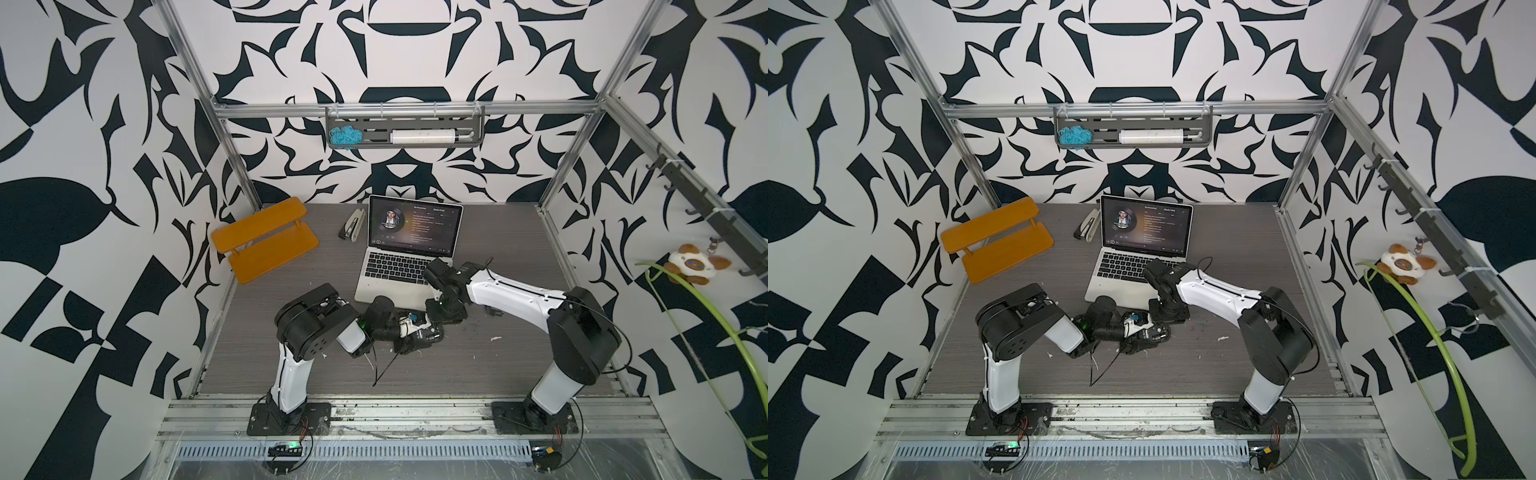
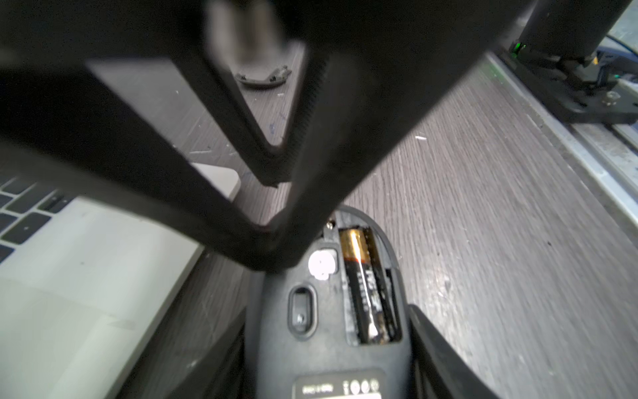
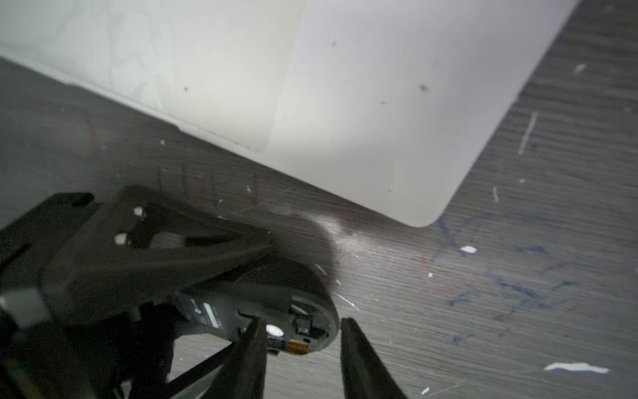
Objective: Remove the wireless mouse receiver from the laptop
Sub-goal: Insert the USB plug into the mouse, then pick up the lid from the center of the board.
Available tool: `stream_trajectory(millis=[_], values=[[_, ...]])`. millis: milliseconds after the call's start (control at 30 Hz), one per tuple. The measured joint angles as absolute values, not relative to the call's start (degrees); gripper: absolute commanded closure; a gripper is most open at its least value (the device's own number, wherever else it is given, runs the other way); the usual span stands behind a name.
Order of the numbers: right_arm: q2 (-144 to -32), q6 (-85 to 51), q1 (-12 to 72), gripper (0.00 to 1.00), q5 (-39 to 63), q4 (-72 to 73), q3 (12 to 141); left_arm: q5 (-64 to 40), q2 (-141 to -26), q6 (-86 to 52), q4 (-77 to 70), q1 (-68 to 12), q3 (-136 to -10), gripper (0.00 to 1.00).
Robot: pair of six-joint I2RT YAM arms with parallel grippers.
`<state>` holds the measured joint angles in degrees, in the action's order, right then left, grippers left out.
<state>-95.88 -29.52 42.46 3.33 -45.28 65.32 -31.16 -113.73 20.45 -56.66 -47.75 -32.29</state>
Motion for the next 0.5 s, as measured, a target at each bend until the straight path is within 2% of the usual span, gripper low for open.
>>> stream_trajectory(millis=[133,167,367,500], values=[[-90.54,-29.17,39.4,0.29,4.36,-42.33,63.37,-31.16,-113.73,20.6,-55.92,-47.77,-32.8,0.68],[-88.42,-29.04,37.93,0.14,5.06,-41.08,62.52,-31.18,-113.73,20.64,-55.61,-47.77,-33.06,0.68],[-77.36,-26.81,26.06,0.13,6.5,-35.44,56.99,-31.48,-113.25,21.04,-52.66,-47.81,-34.35,0.69],[-75.37,-24.27,22.55,0.14,4.62,-33.98,53.93,-31.75,-111.81,21.19,-47.57,-47.81,-35.83,0.71]])
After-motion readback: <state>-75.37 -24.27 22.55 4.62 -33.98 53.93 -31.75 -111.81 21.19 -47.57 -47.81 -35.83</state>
